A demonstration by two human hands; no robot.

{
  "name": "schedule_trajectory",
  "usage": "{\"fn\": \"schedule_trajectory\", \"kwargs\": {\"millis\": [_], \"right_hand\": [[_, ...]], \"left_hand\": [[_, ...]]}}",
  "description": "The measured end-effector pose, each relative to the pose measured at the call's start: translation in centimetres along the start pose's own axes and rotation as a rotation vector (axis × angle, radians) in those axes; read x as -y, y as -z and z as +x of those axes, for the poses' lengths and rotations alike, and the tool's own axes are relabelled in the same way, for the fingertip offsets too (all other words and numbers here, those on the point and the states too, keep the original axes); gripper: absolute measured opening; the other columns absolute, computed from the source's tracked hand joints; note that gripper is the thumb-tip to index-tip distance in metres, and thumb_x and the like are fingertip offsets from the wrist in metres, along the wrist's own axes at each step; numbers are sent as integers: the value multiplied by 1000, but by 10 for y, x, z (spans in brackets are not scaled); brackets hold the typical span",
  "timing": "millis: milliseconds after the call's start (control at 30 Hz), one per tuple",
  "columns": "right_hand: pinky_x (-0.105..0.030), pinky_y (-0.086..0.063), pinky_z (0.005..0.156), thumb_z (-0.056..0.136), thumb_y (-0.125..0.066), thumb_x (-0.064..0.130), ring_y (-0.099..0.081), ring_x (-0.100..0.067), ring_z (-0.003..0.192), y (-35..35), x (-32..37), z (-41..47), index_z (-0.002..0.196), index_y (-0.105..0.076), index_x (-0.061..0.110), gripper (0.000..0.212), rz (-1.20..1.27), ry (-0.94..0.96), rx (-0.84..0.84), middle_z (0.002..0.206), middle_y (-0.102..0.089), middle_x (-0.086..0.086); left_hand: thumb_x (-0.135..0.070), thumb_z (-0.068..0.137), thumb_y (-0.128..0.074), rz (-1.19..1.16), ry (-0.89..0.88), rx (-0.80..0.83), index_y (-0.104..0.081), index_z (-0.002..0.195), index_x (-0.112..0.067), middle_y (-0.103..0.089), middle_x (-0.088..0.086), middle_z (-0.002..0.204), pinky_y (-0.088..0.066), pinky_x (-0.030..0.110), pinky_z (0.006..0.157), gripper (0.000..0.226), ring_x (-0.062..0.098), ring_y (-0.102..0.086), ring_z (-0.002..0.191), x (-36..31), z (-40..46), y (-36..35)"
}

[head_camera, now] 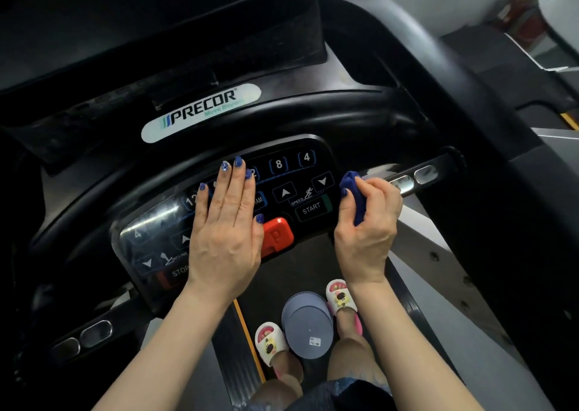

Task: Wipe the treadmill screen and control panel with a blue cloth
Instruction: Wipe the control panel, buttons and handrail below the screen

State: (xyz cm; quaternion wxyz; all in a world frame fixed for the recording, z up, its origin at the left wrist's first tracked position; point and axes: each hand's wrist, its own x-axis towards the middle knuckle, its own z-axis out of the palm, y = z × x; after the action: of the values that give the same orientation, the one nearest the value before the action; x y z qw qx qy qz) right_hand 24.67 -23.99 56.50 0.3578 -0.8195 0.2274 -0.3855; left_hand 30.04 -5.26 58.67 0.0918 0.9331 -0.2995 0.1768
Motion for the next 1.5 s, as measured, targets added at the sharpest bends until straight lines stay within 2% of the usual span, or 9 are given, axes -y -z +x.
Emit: {"fn": "schedule_trajectory", "kwargs": {"millis": [167,267,333,500,633,800,967,1100,1500], "right_hand": [[-33,-51,87,87,-68,-3,-56,-29,96,-12,10,15,101,-67,-7,15,-5,43,-29,102,-58,-20],[-20,-42,88,86,-68,-2,-54,-25,91,-28,26,38,96,-69,-6,11,12,80,-60,99,-60,-18],[-17,-39,88,87,-68,-1,-53,-24,89,-34,30,47,97,-70,-6,11,13,119,-54,99,-61,-17],[-26,-48,98,92,-65,1,-61,-23,105,-25,24,52,111,-70,-5,20,78,196,53,111,-66,-17],[-24,-47,101,93,-63,2,-63,-22,107,-44,43,65,111,-71,-3,20,59,306,116,112,-69,-14],[-42,-46,104,96,-58,6,-66,-24,108,-44,38,67,114,-72,1,23,4,468,195,115,-70,-11],[-44,-44,106,94,-57,-4,-66,-26,109,-57,61,55,113,-70,-4,23,-22,546,232,115,-69,-14],[-47,-43,108,97,-54,-3,-63,-28,115,-64,78,35,118,-68,-4,26,-42,615,264,121,-67,-14],[-48,-42,108,92,-57,-11,-60,-31,120,-92,122,-7,122,-65,-5,32,-96,749,399,126,-65,-16]], "left_hand": [[-23,104,-33,9,-5,-2,-27,154,1,-22,18,163,-13,51,124,56,29,-16,153,-1,0,0],[-21,102,-38,2,-7,-2,-28,153,1,-22,18,163,-13,50,125,57,29,-17,153,-1,0,0],[-21,101,-39,-2,-4,3,-29,153,1,-23,18,163,-12,49,125,57,29,-17,153,-1,1,1],[-23,103,-36,-64,12,24,-31,153,1,-23,16,163,-10,48,126,56,27,-15,154,1,1,11],[-23,103,-35,-53,57,20,-30,153,1,-22,16,164,-9,48,126,56,27,-14,154,11,-4,19],[-23,102,-36,-40,141,4,-30,153,2,-23,16,164,-5,45,126,57,26,-14,154,33,-18,33],[-26,103,-35,-4,240,-28,-29,152,3,-22,17,163,-7,48,126,58,28,-15,154,58,-50,45],[-30,105,-30,-11,304,-11,-28,153,3,-21,18,164,-6,48,126,58,29,-15,154,72,-73,48],[-22,102,-34,-64,322,16,-25,155,0,-19,16,165,-8,49,125,58,28,-15,154,82,-112,48]]}}
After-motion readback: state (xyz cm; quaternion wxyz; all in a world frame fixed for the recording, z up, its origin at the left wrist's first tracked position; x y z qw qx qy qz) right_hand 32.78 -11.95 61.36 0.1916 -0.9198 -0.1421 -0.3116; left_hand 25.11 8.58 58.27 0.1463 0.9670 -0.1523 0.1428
